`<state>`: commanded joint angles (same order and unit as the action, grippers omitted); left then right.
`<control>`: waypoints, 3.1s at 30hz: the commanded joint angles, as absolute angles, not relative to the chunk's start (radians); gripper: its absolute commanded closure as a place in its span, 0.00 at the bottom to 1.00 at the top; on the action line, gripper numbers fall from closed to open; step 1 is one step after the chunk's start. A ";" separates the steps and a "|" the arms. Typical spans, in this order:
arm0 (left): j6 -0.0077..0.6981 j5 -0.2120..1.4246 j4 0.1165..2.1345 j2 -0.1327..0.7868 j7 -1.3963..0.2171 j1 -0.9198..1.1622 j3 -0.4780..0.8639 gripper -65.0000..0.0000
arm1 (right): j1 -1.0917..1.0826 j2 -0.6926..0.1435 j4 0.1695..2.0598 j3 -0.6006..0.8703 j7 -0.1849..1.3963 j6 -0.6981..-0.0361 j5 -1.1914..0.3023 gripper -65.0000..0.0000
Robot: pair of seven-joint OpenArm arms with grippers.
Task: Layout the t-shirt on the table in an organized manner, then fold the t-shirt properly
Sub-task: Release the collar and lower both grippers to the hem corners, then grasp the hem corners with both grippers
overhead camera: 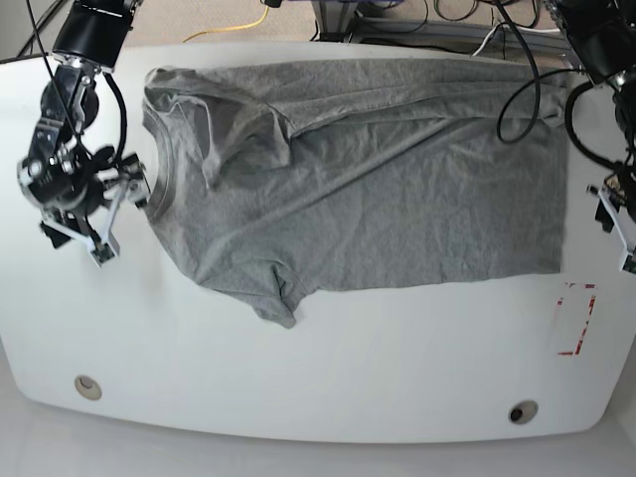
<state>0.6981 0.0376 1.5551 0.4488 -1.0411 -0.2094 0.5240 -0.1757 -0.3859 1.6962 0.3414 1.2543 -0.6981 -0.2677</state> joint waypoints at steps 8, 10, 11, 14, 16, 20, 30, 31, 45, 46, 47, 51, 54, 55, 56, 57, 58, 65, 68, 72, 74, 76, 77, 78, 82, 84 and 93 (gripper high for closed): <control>0.698 0.039 1.288 0.449 -0.825 -0.346 0.403 0.41 | -0.398 -0.334 1.392 0.321 1.171 -0.698 -0.268 0.04; 0.698 0.039 1.241 0.449 -0.780 -0.367 0.371 0.41 | -0.430 -0.328 1.342 0.320 1.142 -0.698 -0.268 0.04; 0.698 0.039 1.214 0.449 -0.759 -0.383 0.355 0.41 | -0.450 -0.325 1.311 0.320 1.125 -0.698 -0.268 0.04; 0.698 0.041 1.153 0.446 -0.716 -0.415 0.326 0.41 | -0.492 -0.325 1.225 0.320 1.087 -0.698 -0.268 0.04; 0.698 0.041 1.110 0.430 -0.679 -0.432 0.320 0.41 | -0.526 -0.325 1.158 0.320 1.059 -0.698 -0.268 0.04; 0.698 0.041 1.020 0.423 -0.604 -0.460 0.318 0.41 | -0.573 -0.317 1.027 0.308 0.986 -0.698 -0.268 0.04; 0.698 0.041 0.900 0.423 -0.530 -0.473 0.315 0.41 | -0.618 -0.298 0.823 0.193 0.814 -0.698 -0.268 0.04; 0.698 0.041 0.900 0.423 -0.530 -0.472 0.315 0.41 | -0.618 -0.288 0.803 0.188 0.796 -0.698 -0.268 0.04; 0.698 0.041 0.901 0.426 -0.530 -0.441 0.315 0.41 | -0.608 -0.245 0.779 0.185 0.762 -0.698 -0.266 0.15; 0.698 0.041 0.901 0.426 -0.530 -0.441 0.315 0.41 | -0.608 -0.243 0.779 0.185 0.762 -0.698 -0.266 0.21; 0.698 0.041 0.901 0.426 -0.530 -0.441 0.315 0.41 | -0.608 -0.243 0.779 0.185 0.762 -0.698 -0.266 0.25; 0.698 0.041 0.901 0.426 -0.530 -0.441 0.315 0.41 | -0.608 -0.242 0.779 0.185 0.759 -0.698 -0.266 0.51; 0.698 0.041 0.901 0.426 -0.530 -0.441 0.315 0.41 | -0.608 -0.242 0.779 0.185 0.759 -0.698 -0.266 0.70; 0.698 0.041 0.901 0.426 -0.530 -0.441 0.315 0.41 | -0.608 -0.242 0.779 0.185 0.759 -0.698 -0.266 0.75; 0.698 0.041 0.901 0.426 -0.530 -0.441 0.315 0.41 | -0.608 -0.242 0.779 0.185 0.759 -0.698 -0.266 0.79; 0.698 0.041 0.900 0.426 -0.530 -0.443 0.315 0.41 | -0.608 -0.242 0.779 0.185 0.759 -0.698 -0.266 0.83; 0.698 0.041 0.900 0.426 -0.530 -0.444 0.315 0.41 | -0.608 -0.242 0.779 0.185 0.759 -0.698 -0.266 0.85; 0.698 0.041 0.900 0.424 -0.530 -0.450 0.315 0.41 | -0.608 -0.243 0.780 0.185 0.759 -0.698 -0.266 0.86; 0.698 0.041 0.900 0.421 -0.530 -0.450 0.315 0.41 | -0.608 -0.243 0.780 0.185 0.759 -0.698 -0.266 0.86; 0.698 0.039 0.898 0.421 -0.530 -0.450 0.315 0.40 | -0.608 -0.243 0.780 0.185 0.759 -0.698 -0.266 0.86; 0.671 0.039 0.898 0.421 -0.530 -0.450 0.315 0.40 | -0.607 -0.243 0.780 0.185 0.759 -0.698 -0.266 0.86; 0.645 0.039 0.898 0.423 -0.530 -0.450 0.315 0.40 | -0.596 -0.243 0.780 0.185 0.759 -0.698 -0.266 0.86; 0.639 0.039 0.898 0.424 -0.530 -0.450 0.315 0.40 | -0.593 -0.243 0.782 0.185 0.759 -0.698 -0.266 0.86; 0.634 0.039 0.898 0.426 -0.530 -0.450 0.315 0.40 | -0.593 -0.243 0.782 0.185 0.759 -0.698 -0.266 0.86; 0.604 0.039 0.898 0.438 -0.530 -0.447 0.315 0.40 | -0.590 -0.243 0.782 0.185 0.759 -0.698 -0.266 0.86; 0.593 0.039 0.897 0.449 -0.529 -0.447 0.315 0.40 | -0.588 -0.243 0.782 0.185 0.759 -0.698 -0.268 0.86; 0.591 0.038 0.791 0.470 -0.516 -0.452 0.314 0.40 | -0.587 -0.242 0.782 0.185 0.759 -0.698 -0.268 0.86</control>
<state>0.5915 0.0376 0.7910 0.4703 -0.5163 -0.4519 0.3138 -0.5869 -0.2417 0.7818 0.1849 0.7587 -0.6981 -0.2677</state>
